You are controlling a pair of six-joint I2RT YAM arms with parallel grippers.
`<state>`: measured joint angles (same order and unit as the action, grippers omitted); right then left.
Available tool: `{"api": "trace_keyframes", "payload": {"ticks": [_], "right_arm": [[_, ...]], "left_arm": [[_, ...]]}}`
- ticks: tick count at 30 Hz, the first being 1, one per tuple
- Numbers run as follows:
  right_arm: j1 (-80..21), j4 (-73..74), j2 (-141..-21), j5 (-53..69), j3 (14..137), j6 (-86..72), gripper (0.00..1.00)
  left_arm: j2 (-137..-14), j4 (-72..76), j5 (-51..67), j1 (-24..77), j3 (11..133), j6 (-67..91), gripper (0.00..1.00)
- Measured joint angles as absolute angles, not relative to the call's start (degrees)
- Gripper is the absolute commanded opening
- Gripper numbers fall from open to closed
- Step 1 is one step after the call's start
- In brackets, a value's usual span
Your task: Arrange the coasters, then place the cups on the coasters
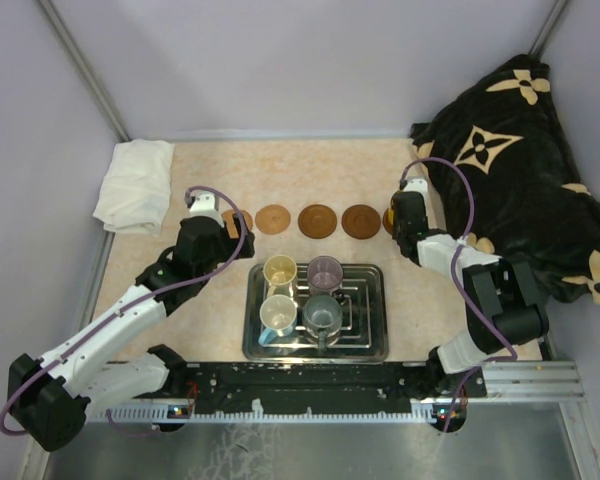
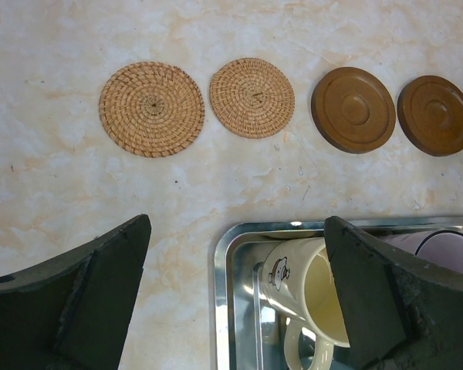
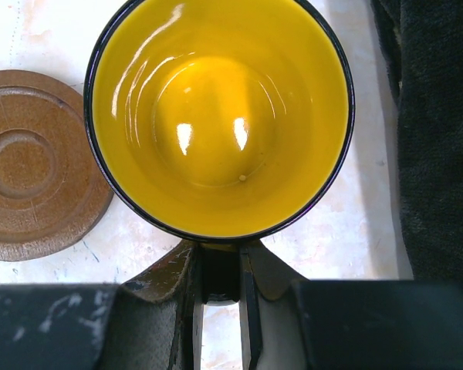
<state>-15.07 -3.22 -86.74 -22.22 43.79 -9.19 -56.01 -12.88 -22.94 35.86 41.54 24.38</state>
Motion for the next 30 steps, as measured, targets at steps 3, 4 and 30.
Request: {"api": "trace_keyframes", "payload": {"ticks": [3, 4, 30], "right_arm": [[-15.1, -3.0, -86.7, -22.6, 43.8, -9.2, 0.00], [-15.1, -3.0, -86.7, -22.7, 43.8, -9.2, 0.00], [-15.1, -2.2, -86.1, -23.1, 43.8, -9.6, 0.39]], "left_arm": [[-56.0, -12.9, -22.9, 35.9, 41.6, 24.4, 1.00], [-56.0, -12.9, -22.9, 35.9, 41.6, 24.4, 1.00], [-56.0, -12.9, -22.9, 35.9, 41.5, 24.4, 1.00]]}}
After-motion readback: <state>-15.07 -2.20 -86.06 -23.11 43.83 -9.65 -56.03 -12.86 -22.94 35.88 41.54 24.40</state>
